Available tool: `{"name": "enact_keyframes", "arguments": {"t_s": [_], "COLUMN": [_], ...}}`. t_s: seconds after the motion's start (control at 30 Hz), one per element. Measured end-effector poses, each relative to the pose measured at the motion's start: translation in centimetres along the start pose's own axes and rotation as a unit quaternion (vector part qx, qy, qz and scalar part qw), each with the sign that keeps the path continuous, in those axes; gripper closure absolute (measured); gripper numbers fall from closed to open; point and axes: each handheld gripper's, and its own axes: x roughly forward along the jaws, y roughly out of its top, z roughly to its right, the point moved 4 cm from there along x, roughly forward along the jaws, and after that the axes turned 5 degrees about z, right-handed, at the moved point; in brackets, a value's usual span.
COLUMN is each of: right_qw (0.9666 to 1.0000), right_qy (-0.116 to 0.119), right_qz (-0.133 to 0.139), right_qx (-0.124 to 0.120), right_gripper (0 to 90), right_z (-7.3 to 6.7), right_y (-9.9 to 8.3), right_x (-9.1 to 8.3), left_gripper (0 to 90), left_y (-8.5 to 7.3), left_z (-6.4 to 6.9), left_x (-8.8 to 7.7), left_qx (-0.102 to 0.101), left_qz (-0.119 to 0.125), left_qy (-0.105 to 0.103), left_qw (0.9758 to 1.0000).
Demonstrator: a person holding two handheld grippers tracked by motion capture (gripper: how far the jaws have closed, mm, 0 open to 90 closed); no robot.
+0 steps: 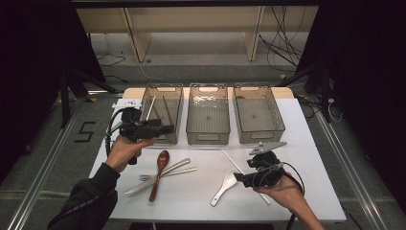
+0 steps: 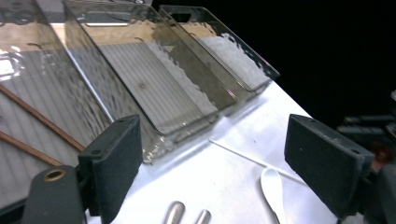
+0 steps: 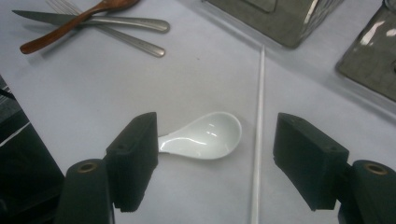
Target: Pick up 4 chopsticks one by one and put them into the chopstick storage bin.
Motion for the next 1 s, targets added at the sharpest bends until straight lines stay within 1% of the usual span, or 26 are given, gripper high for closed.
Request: {"name": "enact_keyframes", "arguments": {"t_s": [0.03,0.13,0.2,0.23,0.27,0.37,0.43,0.5,0.53,0.63,0.77,0.87,0.9,1.0], "right_qw": [1.0000,0.9999,0.9997,0.9996,0.9995,0.9990,0.9984,0.9976,0.9972,0.9953,0.9930,0.9904,0.9892,0.9857], "right_qy": [0.000,-0.005,-0.009,-0.011,-0.012,-0.018,-0.021,-0.023,-0.025,-0.028,-0.032,-0.036,-0.040,-0.042], "right_qz": [-0.004,-0.017,-0.021,-0.024,-0.028,-0.042,-0.052,-0.066,-0.071,-0.092,-0.114,-0.133,-0.141,-0.163], "right_qx": [0.002,0.000,-0.001,0.000,0.000,0.000,0.001,0.000,-0.003,-0.004,-0.006,-0.010,-0.010,-0.008], "right_gripper": [31.9,31.8,31.7,31.8,31.8,32.7,34.3,36.3,37.5,41.1,45.5,49.9,52.0,56.4], "right_z": [0.1,0.2,0.3,0.4,0.5,0.7,0.9,1.0,1.1,1.4,1.8,2.1,2.3,2.6], "right_y": [-0.1,-0.3,-0.3,-0.4,-0.4,-0.6,-0.8,-1.0,-1.1,-1.5,-1.9,-2.1,-2.3,-2.5], "right_x": [0.1,0.4,0.6,0.7,0.8,1.2,1.4,1.6,1.7,1.9,2.2,2.5,2.6,2.9], "left_gripper": [18.2,18.0,17.8,17.7,17.5,17.4,17.3,16.9,16.9,16.8,16.6,16.6,16.6,16.6], "left_y": [-0.4,-1.3,-1.9,-2.3,-2.4,-3.1,-3.5,-3.8,-3.9,-4.5,-5.1,-5.6,-5.7,-6.0], "left_z": [0.3,0.7,1.1,1.2,1.3,1.5,1.7,1.8,1.9,2.2,2.6,2.7,2.8,2.9], "left_x": [-0.1,-0.2,-0.2,-0.2,-0.2,-0.2,-0.3,-0.4,-0.5,-0.7,-0.9,-1.0,-1.0,-1.1], "left_qx": [0.005,0.006,0.015,0.022,0.024,0.021,0.024,0.026,0.030,0.037,0.059,0.059,0.061,0.060], "left_qz": [-0.001,-0.002,-0.007,-0.007,-0.008,-0.003,-0.001,0.000,0.002,0.003,0.002,0.003,0.002,0.003], "left_qy": [-0.002,-0.009,-0.015,-0.013,-0.013,-0.016,-0.013,-0.013,-0.012,-0.010,0.000,-0.001,-0.001,0.001], "left_qw": [1.0000,0.9999,0.9998,0.9996,0.9996,0.9996,0.9996,0.9996,0.9995,0.9993,0.9983,0.9983,0.9981,0.9982]}}
